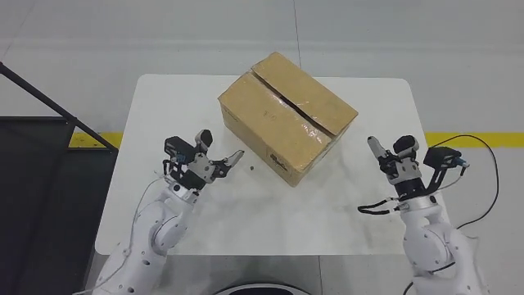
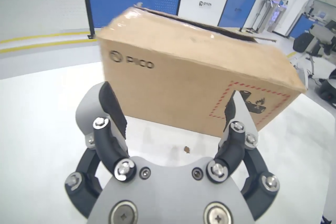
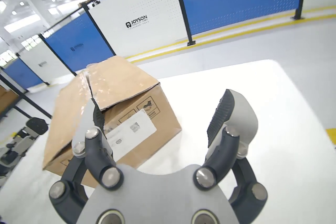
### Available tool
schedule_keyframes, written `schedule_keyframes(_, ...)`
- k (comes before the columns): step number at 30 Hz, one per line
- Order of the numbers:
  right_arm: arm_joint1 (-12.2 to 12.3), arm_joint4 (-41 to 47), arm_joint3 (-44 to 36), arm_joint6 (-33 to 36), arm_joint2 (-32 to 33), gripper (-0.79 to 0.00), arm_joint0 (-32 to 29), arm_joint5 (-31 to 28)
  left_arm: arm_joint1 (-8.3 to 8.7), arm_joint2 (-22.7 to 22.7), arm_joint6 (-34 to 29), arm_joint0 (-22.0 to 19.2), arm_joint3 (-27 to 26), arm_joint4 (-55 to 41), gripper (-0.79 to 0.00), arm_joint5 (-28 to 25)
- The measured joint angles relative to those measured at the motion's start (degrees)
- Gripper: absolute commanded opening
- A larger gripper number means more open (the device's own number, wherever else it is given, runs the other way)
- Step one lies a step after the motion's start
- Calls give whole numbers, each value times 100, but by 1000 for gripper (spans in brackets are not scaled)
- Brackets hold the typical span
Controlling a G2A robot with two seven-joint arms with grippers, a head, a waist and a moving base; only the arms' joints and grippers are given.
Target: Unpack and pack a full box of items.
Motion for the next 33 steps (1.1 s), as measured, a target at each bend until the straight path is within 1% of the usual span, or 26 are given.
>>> schedule_keyframes(2,10,352,112,242,55,0,142,-106,-6,-197,-83,42,6,-469,0,165)
schedule_keyframes(4,42,272,91,456,147,0,208,67,-5,-298,-283,64,-57,-823,0,173)
schedule_keyframes(6,65,-343,-20,560,193,0,192,307,-2,-306,-326,69,-78,-857,0,114)
schedule_keyframes(8,66,-769,-23,561,193,0,187,290,-1,-302,-317,69,-76,-842,0,118)
schedule_keyframes(15,58,-739,11,576,157,0,202,243,-3,-303,-313,68,-74,-848,0,136)
schedule_keyframes(17,42,-502,149,707,69,0,322,277,-11,-300,-313,51,-79,-935,0,166)
schedule_keyframes(19,14,-62,374,952,-77,0,553,324,-18,-330,-291,-12,-29,-1006,0,210)
schedule_keyframes(23,-29,986,928,1380,-213,0,984,233,-30,-421,-120,-158,189,-1091,0,274)
schedule_keyframes(27,-74,1988,1566,1605,-333,0,1389,-62,-39,-515,-94,-287,503,-1398,0,157)
schedule_keyframes(33,-118,3070,2174,1929,-475,0,1746,-551,-41,-611,-71,-330,730,-1478,0,145)
